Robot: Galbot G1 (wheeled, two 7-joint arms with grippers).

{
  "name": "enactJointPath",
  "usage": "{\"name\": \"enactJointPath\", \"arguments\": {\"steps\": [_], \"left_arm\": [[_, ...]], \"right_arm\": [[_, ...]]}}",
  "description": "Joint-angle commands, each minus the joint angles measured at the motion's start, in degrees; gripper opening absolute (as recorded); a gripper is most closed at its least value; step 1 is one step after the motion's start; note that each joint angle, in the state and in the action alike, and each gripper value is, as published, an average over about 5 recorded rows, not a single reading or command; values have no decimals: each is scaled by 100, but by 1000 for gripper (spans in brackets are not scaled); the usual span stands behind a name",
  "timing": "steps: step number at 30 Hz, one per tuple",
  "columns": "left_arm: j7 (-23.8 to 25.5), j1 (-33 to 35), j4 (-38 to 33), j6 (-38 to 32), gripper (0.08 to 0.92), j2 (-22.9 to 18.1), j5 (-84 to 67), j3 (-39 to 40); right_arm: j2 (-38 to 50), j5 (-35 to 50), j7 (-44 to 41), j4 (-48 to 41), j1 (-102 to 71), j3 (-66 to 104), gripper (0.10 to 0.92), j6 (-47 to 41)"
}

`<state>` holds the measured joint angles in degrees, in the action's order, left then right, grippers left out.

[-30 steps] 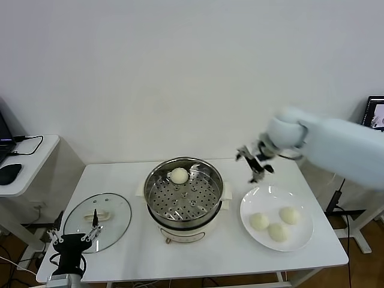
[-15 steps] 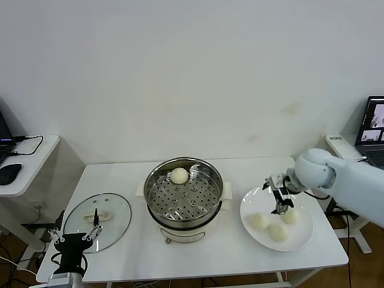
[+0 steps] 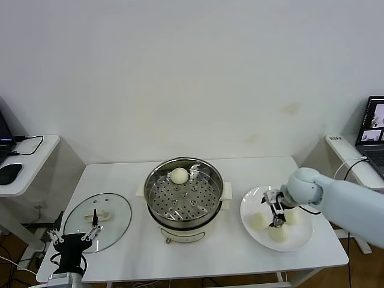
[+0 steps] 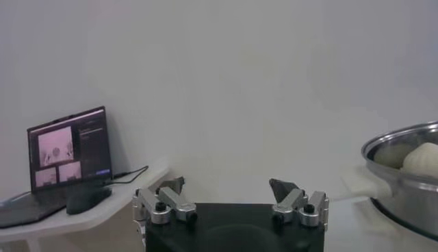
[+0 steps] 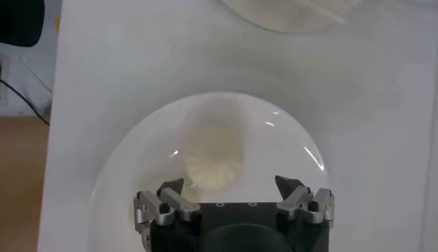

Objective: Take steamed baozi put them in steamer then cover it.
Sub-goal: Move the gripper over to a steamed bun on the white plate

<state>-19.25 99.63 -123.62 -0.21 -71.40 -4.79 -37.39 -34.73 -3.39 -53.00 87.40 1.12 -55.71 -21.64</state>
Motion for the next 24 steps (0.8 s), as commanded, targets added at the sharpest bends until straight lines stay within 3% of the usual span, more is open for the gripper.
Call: {"name": "enactJointPath", "arguments": {"steps": [1, 8, 24], "left_arm": [[1, -16, 26, -6, 823, -5, -1, -2], [2, -32, 49, -7, 823, -6, -3, 9], [-2, -36, 48, -9, 823, -39, 8, 36]], "right_arm": [[-391, -153, 36, -364, -335, 161, 823, 8], [-484, -173, -1, -414, -363, 144, 807, -15], [-393, -229, -176, -376, -251, 194, 652, 88]]}}
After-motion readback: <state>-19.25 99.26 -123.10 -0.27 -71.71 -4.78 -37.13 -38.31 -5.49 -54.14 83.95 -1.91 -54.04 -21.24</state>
